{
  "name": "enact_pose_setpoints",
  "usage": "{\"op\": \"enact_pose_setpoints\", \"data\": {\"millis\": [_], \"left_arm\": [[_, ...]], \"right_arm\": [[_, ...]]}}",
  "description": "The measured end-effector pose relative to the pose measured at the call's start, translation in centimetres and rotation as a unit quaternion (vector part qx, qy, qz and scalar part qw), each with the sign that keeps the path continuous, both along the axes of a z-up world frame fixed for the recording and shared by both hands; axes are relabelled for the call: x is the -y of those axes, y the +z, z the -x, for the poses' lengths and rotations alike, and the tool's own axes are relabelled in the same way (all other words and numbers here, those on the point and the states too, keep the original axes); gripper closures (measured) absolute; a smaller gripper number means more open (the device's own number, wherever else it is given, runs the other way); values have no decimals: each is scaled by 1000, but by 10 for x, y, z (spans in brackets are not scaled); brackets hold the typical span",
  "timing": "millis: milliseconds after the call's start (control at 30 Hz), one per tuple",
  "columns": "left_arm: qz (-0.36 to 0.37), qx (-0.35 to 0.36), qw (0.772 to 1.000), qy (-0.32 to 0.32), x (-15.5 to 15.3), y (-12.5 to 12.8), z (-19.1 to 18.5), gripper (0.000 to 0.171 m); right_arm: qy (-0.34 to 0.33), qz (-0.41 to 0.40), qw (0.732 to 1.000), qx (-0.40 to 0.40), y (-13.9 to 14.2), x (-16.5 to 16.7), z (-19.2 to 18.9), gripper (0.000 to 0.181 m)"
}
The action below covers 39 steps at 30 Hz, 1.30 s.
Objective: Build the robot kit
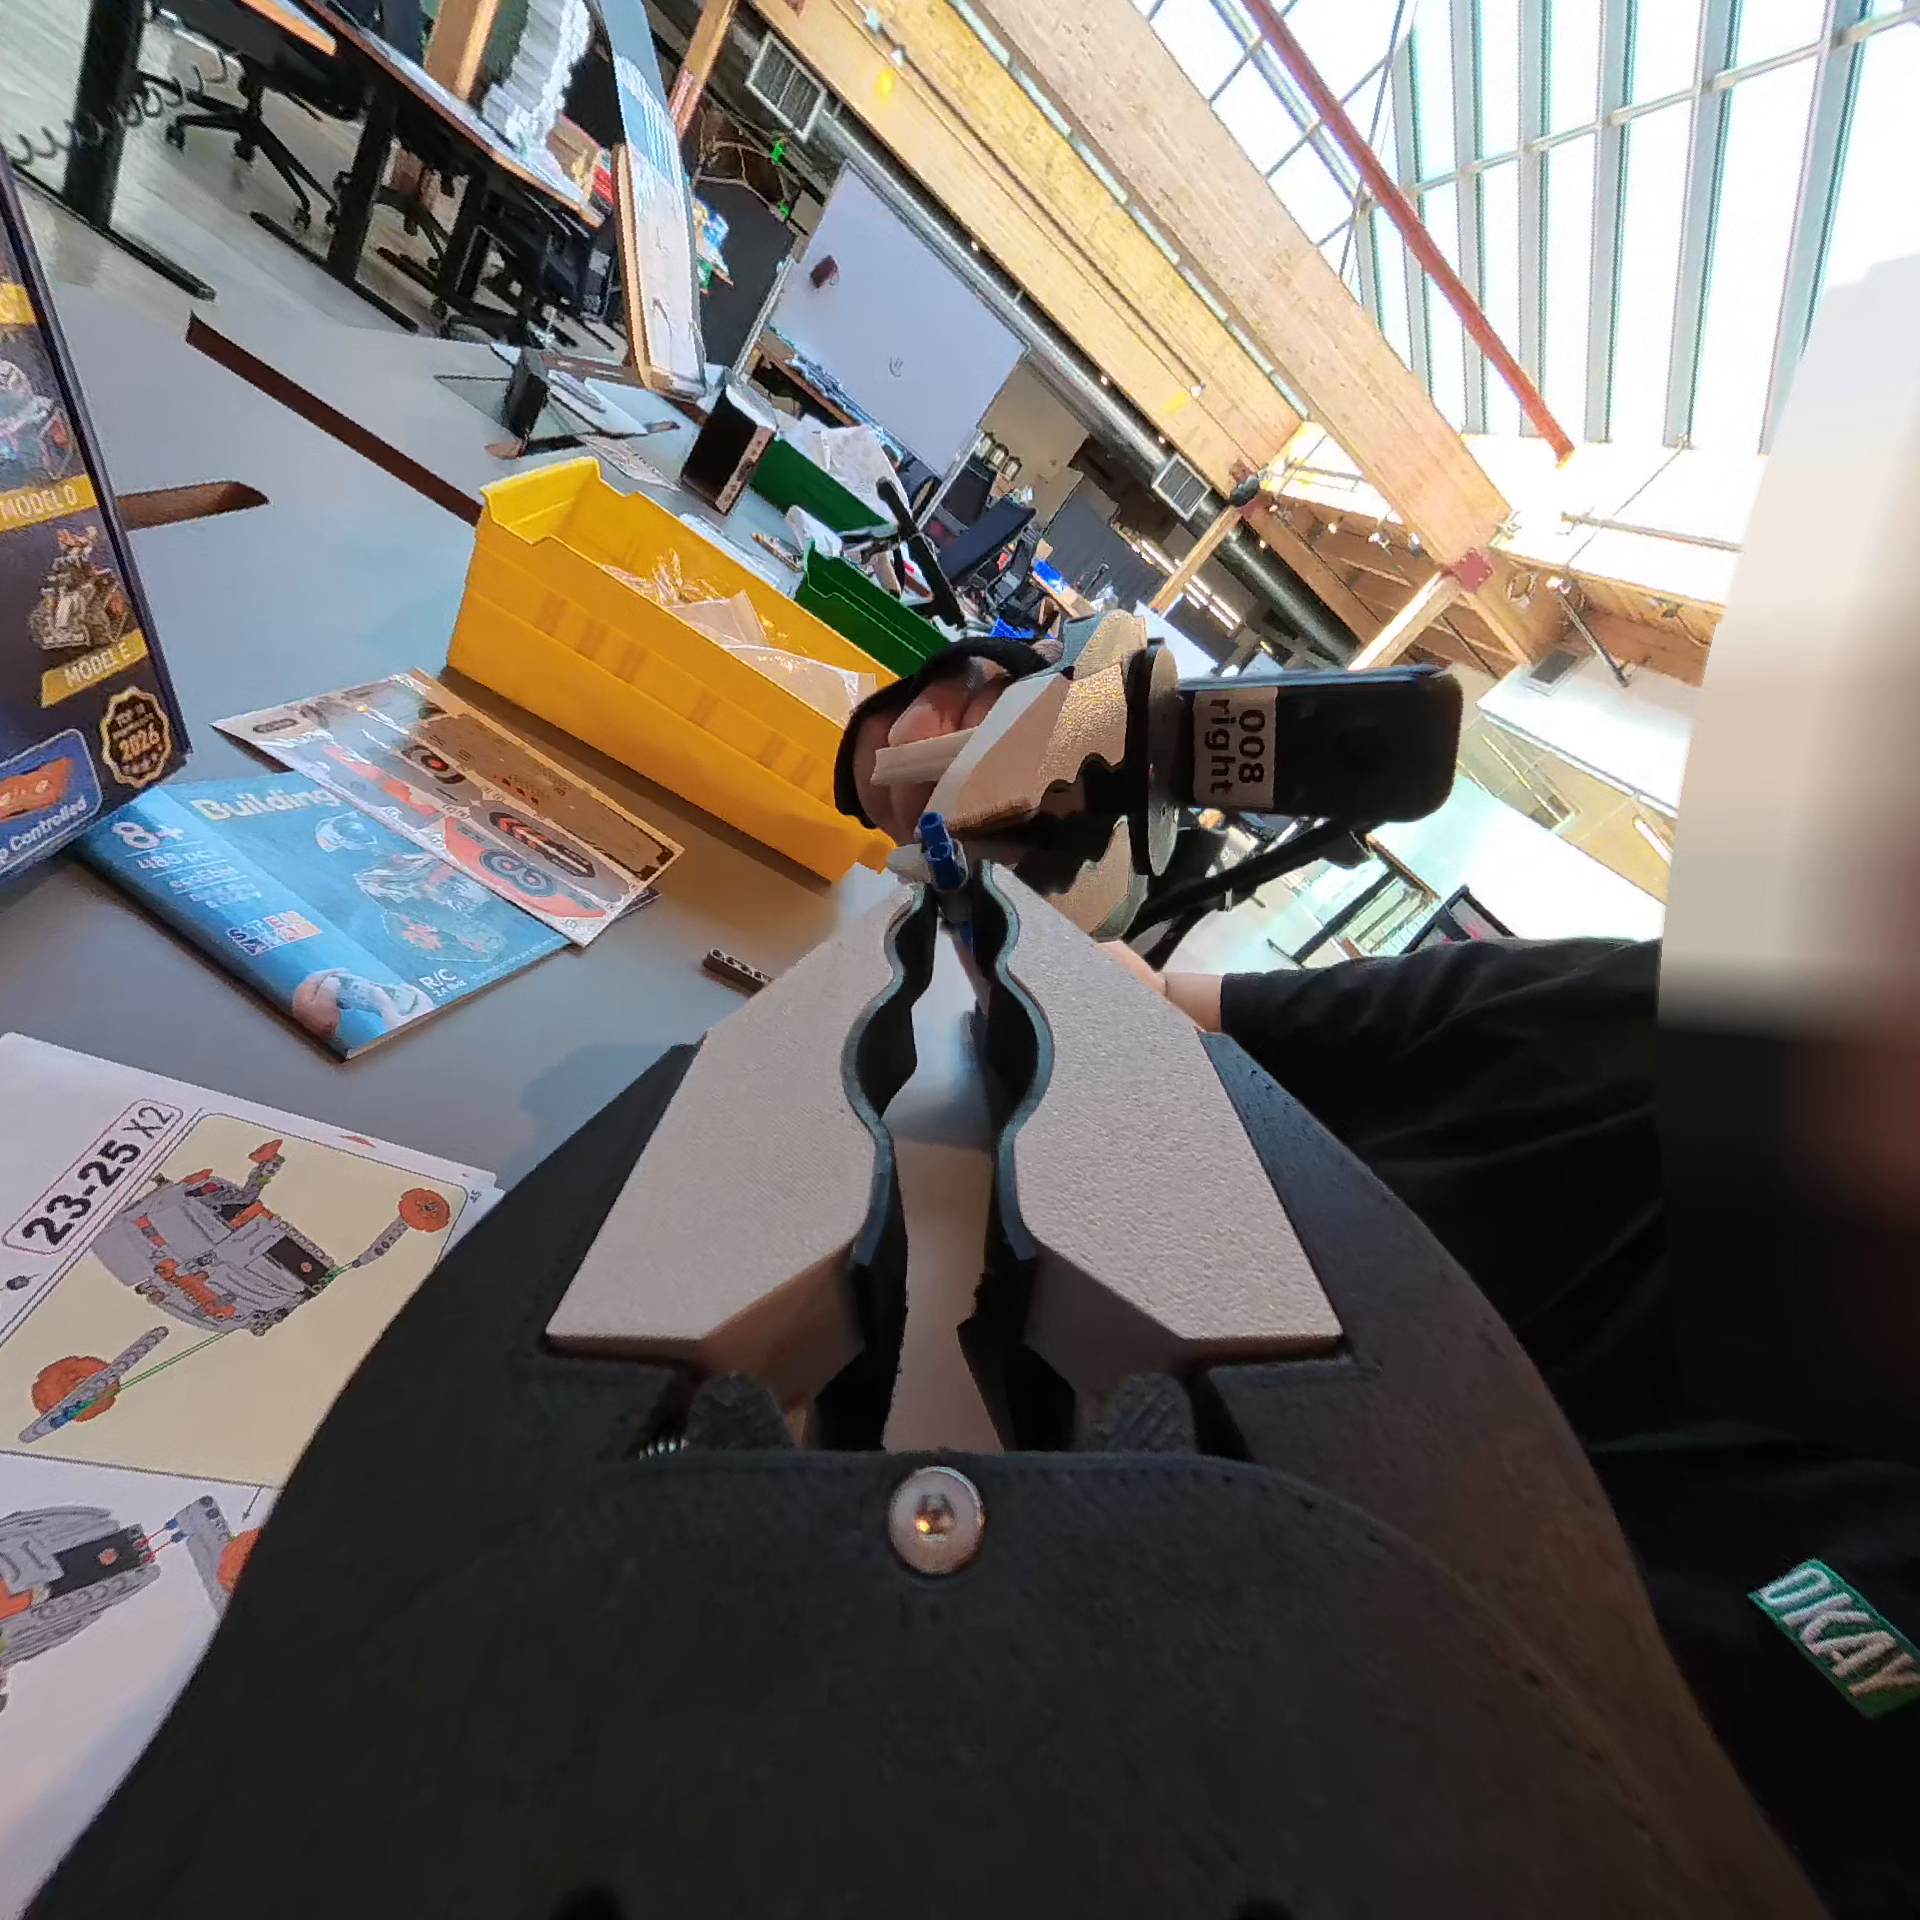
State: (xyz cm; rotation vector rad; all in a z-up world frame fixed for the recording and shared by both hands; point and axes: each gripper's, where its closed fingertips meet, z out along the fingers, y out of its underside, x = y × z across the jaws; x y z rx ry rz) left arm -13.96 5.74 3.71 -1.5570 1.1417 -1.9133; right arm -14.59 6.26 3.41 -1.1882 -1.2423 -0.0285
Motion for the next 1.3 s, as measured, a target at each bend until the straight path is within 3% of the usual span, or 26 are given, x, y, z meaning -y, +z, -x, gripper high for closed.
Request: {"op": "enact_pose_setpoints", "data": {"millis": [33, 233, 367, 500, 767, 967, 1300], "left_arm": [[5, 13, 1000, 2, 0, 5, 0, 166], [-8, -13, 1000, 19, -5, 2, 6, 166], [6, 2, 1000, 12, -5, 7, 10, 166], [8, -14, 1000, -6, 0, 1, 9, 166], [7, -32, 999, -21, 5, -6, 3, 166], [11, -33, 999, -22, 6, -6, 3, 166], [24, -39, 999, -29, 6, -10, 0, 166]], "right_arm": [[5, -4, 1000, -2, 1, 1, 0, 181], [2, -6, 1000, 13, -5, -3, 7, 181], [7, -11, 1000, 2, 0, -3, 2, 160], [31, -29, 999, -10, 8, 5, 5, 154], [35, -41, 998, 25, 3, 9, 7, 174], [45, -31, 998, 31, 0, 11, 6, 166], [45, -28, 998, 36, 0, 11, 3, 176]]}}
